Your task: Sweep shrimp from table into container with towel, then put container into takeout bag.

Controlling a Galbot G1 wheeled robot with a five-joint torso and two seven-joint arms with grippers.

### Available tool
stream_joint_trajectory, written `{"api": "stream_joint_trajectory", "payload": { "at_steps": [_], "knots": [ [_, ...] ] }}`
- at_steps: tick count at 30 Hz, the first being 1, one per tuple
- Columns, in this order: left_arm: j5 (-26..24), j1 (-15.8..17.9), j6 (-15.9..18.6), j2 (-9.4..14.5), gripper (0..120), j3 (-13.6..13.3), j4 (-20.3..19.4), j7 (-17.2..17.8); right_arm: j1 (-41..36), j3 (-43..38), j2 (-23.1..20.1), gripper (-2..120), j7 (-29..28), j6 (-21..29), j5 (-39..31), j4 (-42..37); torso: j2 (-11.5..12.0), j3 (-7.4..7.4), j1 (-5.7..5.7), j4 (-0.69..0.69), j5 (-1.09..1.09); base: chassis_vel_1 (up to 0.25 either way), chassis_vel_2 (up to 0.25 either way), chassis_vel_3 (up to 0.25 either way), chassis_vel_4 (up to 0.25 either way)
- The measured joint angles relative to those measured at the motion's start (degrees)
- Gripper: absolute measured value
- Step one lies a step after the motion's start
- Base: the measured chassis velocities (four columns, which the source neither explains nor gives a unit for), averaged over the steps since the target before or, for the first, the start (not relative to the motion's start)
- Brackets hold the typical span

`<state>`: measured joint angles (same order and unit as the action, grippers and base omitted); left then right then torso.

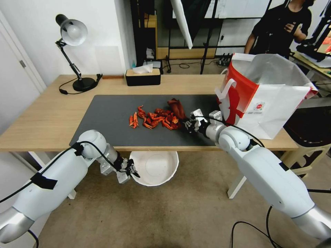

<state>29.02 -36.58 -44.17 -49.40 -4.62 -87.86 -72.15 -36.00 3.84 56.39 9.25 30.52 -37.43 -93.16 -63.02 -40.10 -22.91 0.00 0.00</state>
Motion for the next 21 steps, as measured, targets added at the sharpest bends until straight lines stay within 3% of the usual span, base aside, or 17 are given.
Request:
{"api": "stream_joint_trajectory", "payload": {
  "at_steps": [21],
  "knots": [
    [-1.4, 0.9, 0.4, 0.4, 0, -0.1, 1.2, -0.1, -5.1, 0.6, -2.7, 2, 0.7, -0.2, -0.2, -7.5, 0.0, 0.00, 0.00, 0.00, 0.00, 0.000, 0.000, 0.000, 0.000]
  ]
}}
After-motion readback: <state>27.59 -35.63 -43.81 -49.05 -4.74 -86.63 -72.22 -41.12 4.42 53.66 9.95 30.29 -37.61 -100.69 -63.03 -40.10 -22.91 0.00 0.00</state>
